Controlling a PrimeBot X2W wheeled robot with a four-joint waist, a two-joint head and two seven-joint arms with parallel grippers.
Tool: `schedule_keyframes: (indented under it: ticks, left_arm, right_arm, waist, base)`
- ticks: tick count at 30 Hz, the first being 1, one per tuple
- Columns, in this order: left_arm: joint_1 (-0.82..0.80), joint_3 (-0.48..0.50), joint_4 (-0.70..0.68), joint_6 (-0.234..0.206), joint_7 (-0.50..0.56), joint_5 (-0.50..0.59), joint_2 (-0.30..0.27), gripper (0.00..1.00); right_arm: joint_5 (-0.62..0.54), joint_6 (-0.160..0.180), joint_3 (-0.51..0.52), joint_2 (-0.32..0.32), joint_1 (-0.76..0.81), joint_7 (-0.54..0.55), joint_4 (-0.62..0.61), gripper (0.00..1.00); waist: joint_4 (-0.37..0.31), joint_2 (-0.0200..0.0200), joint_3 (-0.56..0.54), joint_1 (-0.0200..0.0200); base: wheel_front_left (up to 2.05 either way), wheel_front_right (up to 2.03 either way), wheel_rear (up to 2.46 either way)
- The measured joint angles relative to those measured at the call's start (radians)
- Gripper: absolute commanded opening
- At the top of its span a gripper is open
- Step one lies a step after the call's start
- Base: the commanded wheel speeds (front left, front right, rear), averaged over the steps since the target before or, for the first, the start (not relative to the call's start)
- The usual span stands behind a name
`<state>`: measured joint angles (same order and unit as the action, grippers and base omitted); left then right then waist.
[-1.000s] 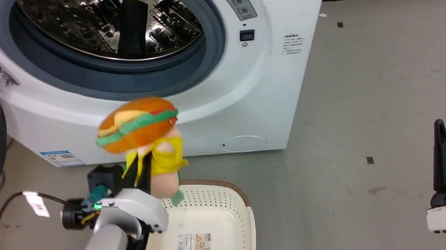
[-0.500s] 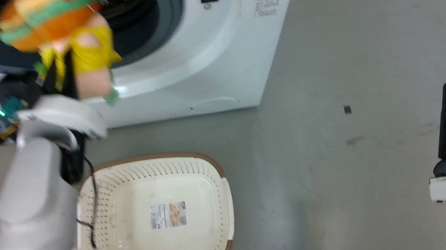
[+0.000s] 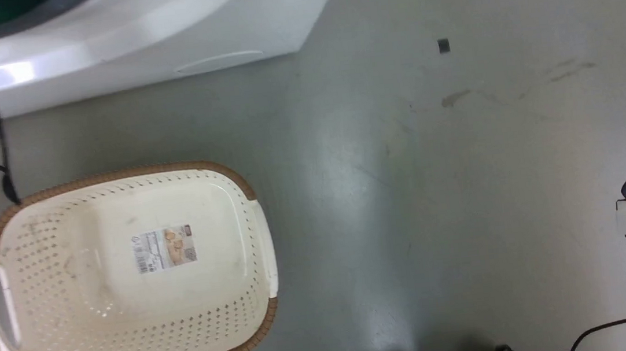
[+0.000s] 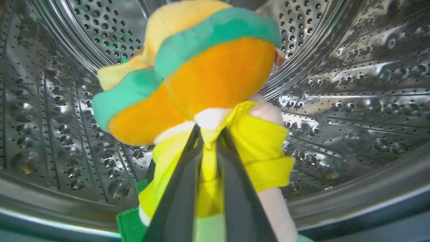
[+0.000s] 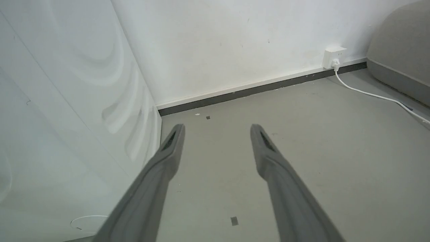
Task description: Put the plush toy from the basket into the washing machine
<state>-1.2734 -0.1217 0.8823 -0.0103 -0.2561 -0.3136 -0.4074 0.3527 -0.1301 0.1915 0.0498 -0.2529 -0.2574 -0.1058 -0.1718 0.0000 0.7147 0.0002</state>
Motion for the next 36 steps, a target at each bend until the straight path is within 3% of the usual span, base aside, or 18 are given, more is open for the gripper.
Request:
schedule_keyframes:
  ticks: [7, 8, 9, 15, 20, 29, 36]
  left_arm:
    - [-0.105, -0.015, 0.070, -0.012, 0.000, 0.039, -0.034, 0.00]
    - [-0.108, -0.015, 0.069, -0.015, 0.000, 0.043, -0.034, 0.09]
    - [-0.109, -0.015, 0.068, -0.017, 0.000, 0.047, -0.034, 1.00]
    - [-0.090, 0.002, 0.064, -0.018, 0.000, 0.048, -0.034, 1.00]
    - [0.023, 0.034, 0.034, -0.024, 0.000, 0.048, -0.015, 1.00]
    - [0.392, 0.091, -0.161, -0.058, 0.000, 0.087, 0.077, 1.00]
    - [0.672, 0.083, -0.364, -0.058, 0.000, 0.159, 0.164, 1.00]
  right_arm:
    - [0.003, 0.000, -0.003, 0.000, -0.008, 0.000, -0.006, 1.00]
    - [0.003, 0.000, -0.003, 0.000, -0.008, 0.000, -0.006, 1.00]
    - [0.004, 0.000, -0.003, 0.000, -0.008, 0.000, -0.006, 1.00]
    - [-0.001, 0.000, -0.007, 0.000, -0.008, 0.000, 0.003, 1.00]
    - [-0.017, 0.000, -0.010, 0.000, -0.002, 0.000, 0.014, 1.00]
    - [-0.063, 0.000, -0.030, 0.000, 0.063, 0.000, 0.037, 1.00]
    - [-0.127, 0.000, -0.064, 0.000, 0.148, 0.000, 0.038, 1.00]
  waist:
    - [-0.037, 0.0000, 0.062, 0.0000]
    - [-0.038, 0.0000, 0.065, 0.0000]
    - [-0.038, 0.0000, 0.066, 0.0001]
    - [-0.030, 0.0000, 0.038, 0.0000]
    - [-0.019, 0.0000, -0.022, 0.0000]
    - [0.019, 0.0000, -0.195, -0.0001]
    - [0.059, 0.0000, -0.353, -0.0002]
  base:
    - [0.00, 0.00, 0.00]
    - [0.00, 0.00, 0.00]
    - [0.00, 0.00, 0.00]
    - [0.00, 0.00, 0.00]
    - [0.00, 0.00, 0.00]
    - [0.00, 0.00, 0.00]
    - [0.00, 0.00, 0.00]
